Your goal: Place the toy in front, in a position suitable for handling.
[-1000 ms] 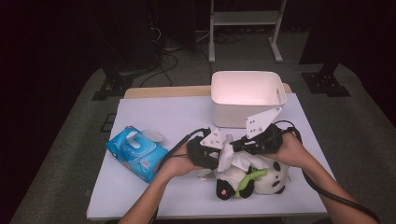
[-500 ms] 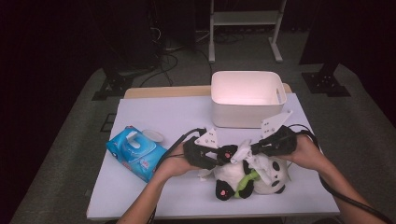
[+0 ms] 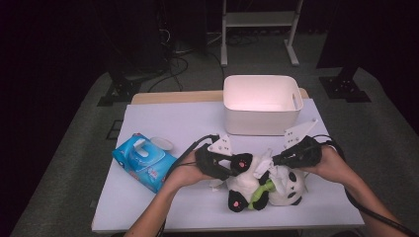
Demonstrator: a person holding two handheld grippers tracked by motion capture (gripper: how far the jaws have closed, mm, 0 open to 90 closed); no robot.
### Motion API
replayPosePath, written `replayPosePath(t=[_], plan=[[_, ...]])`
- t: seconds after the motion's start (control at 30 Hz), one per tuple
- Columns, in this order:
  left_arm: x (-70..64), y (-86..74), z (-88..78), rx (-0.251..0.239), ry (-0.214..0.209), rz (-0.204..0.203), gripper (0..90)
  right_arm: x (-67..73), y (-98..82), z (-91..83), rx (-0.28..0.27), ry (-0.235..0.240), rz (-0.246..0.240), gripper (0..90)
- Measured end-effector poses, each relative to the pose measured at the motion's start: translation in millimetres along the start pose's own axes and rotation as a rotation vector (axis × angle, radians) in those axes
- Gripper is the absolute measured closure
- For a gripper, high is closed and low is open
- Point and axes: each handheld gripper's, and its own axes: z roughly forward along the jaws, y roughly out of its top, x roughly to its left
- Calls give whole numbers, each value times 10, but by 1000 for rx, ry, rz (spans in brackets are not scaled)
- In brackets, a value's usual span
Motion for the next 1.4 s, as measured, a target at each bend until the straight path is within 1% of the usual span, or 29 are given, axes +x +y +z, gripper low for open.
replayPosePath(t=[0.03, 0.07, 0.13, 0.17, 0.2, 0.23, 0.27, 0.3, 0.37, 0.4, 0.43, 0.47, 0.57, 0.73, 0.93, 1.03, 1.1, 1.2, 1.4], plan=[[-3, 6, 9, 1, -7, -5, 410, 4, 16, 34, -3, 13, 2, 869], [-8, 15, 26, -1, -5, -7, 369, 7, 27, 56, -6, 21, 1, 869], [-18, 37, 64, 9, -9, -8, 307, 30, 62, 109, -13, 40, 1, 869], [-16, 50, 82, 11, -11, -9, 282, 37, 82, 128, -15, 44, -10, 870], [-17, 68, 103, 14, -15, -14, 271, 50, 103, 139, -20, 53, -9, 869], [-15, 84, 117, 17, -15, -11, 267, 63, 134, 149, -18, 55, -19, 869], [-17, 96, 127, 19, -17, -11, 268, 75, 158, 159, -12, 52, -29, 869], [-26, 111, 139, 28, -18, 3, 277, 81, 175, 164, -8, 47, -35, 869], [-57, 133, 150, 46, -13, 31, 342, 87, 201, 176, -2, 41, -41, 869], [-75, 141, 155, 60, -3, 48, 360, 84, 202, 179, 3, 42, -42, 869], [-85, 140, 154, 57, -1, 54, 380, 74, 193, 175, 6, 44, -38, 869], [-89, 137, 153, 54, -3, 53, 398, 62, 174, 159, 4, 45, -35, 868], [-92, 133, 152, 48, -13, 47, 418, 40, 115, 95, 4, 23, -27, 869], [-120, 152, 148, 50, -13, 61, 429, 44, 2, -19, -7, 15, -5, 869], [-114, 141, 135, 50, -19, 56, 431, 33, -87, -176, -26, -11, 6, 869], [-111, 142, 128, 51, -21, 55, 430, 27, -138, -241, -24, -20, 21, 869], [-108, 139, 125, 53, -20, 54, 430, 14, -173, -292, -26, -33, 19, 868], [-104, 135, 113, 59, -22, 57, 430, -7, -244, -364, -27, -45, 36, 868], [-99, 142, 107, 65, -25, 59, 427, -34, -422, -439, -10, -48, 73, 867]])
